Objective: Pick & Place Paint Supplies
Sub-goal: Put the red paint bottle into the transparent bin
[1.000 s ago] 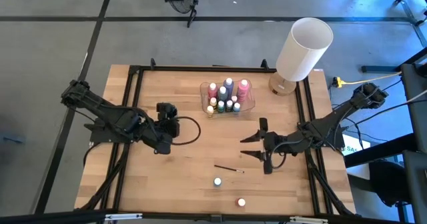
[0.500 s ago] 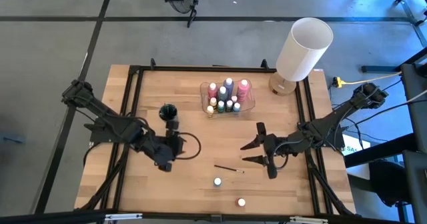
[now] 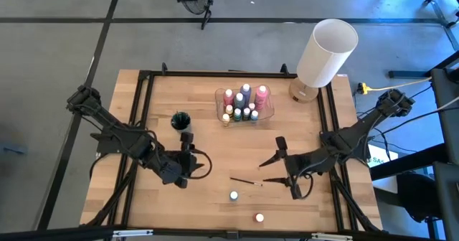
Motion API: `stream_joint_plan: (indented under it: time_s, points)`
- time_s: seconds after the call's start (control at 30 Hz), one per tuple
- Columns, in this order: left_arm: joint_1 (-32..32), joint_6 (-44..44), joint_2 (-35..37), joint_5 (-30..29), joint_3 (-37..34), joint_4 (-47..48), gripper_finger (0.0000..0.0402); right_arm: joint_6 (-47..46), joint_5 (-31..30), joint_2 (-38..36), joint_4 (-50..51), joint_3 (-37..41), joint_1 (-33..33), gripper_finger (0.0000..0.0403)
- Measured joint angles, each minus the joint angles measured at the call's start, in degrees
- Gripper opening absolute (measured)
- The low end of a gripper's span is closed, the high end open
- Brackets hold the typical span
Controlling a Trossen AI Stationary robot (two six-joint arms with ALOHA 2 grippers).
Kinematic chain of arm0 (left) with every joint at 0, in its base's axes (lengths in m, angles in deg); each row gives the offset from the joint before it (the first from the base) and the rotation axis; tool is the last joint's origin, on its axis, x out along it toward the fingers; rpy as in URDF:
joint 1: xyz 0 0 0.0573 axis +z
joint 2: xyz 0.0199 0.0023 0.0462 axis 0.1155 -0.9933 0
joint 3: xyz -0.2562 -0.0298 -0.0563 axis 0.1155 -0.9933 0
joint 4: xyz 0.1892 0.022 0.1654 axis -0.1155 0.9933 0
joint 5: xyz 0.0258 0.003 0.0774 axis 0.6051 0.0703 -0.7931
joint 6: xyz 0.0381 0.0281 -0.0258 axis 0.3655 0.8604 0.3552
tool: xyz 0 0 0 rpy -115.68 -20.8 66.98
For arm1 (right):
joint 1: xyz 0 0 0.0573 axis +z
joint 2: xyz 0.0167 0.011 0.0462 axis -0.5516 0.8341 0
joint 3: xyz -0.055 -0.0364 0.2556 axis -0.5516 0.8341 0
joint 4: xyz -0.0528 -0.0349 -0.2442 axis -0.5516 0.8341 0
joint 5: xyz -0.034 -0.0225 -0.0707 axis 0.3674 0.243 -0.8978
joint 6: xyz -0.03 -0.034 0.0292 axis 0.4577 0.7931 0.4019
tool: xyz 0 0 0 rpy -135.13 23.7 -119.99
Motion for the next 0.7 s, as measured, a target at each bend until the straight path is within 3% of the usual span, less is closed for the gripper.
stream_joint_plan:
  time_s: [0.2, 0.37, 0.53, 0.7]
  points:
    - [2.5, 6.9, 0.0, 2.9, 0.0, -1.4, 0.0181, -1.5, -2.7, 3.5, 18.4, -11.1, 1.9, 0.0268]
    - [5.7, 10.2, 0.0, 2.9, 0.0, -1.5, 0.0181, -5.7, -7.8, 8.1, 33.4, -23.7, 4.7, 0.0279]
    - [9.3, 11.4, 0.0, 4.3, 0.0, -1.6, 0.0181, -11.5, -6.9, 14.4, 43.4, -32.7, 6.3, 0.0279]
    - [12.4, 13.2, 0.0, 8.1, 0.0, -1.7, 0.0181, -23.7, -0.9, 21.7, 53.0, -40.4, 6.3, 0.0279]
